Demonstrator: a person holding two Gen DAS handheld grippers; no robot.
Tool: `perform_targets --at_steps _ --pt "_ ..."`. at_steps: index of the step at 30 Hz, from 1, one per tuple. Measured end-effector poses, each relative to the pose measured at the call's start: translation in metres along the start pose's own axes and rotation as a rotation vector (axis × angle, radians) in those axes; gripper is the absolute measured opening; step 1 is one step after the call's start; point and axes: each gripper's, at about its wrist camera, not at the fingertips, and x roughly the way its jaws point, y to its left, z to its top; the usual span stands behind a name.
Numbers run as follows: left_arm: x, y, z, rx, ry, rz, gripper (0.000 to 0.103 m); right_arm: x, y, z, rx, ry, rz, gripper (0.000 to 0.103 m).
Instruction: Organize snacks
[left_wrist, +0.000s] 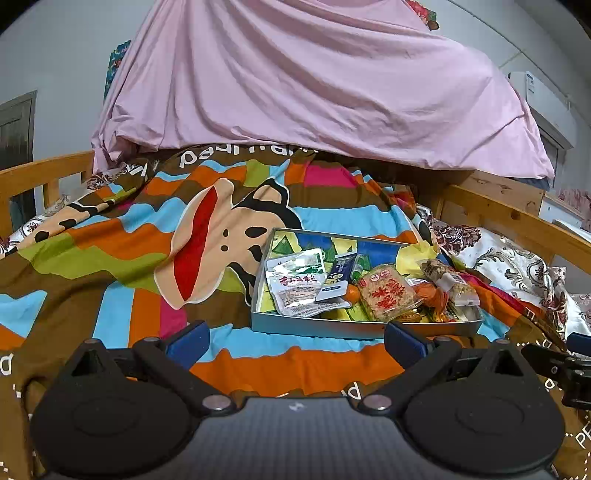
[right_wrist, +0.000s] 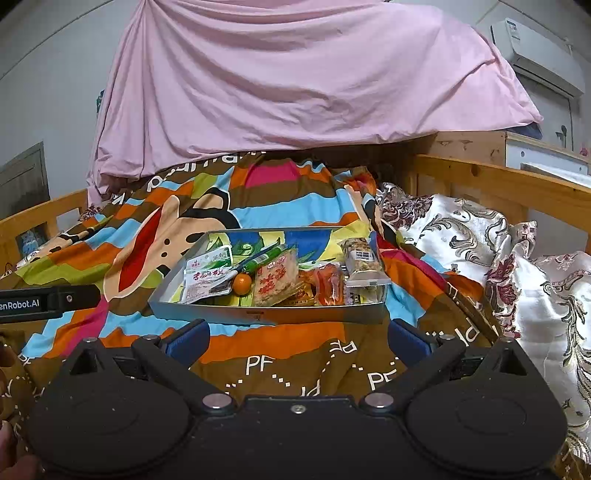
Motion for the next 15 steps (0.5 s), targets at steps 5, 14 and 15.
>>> perform_targets --at_steps 5,14,15 --pt "0.0014 -0.0003 -0.0008 -0.001 0.007 0.006 0.102 0.0009 -0.0007 -0.0001 0.004 0.005 0.004 0.102" --pt "0.0024 0.0012 -0.0017 -0.002 0.015 0.009 0.102 0.0014 -0.0007 -0.0005 0.007 0.009 0.008 0.102" --pt "0.0023 0.0012 -0.0018 -0.002 0.015 0.008 0.102 0.0014 -0.0007 -0.0005 0.007 0.008 0.007 0.102"
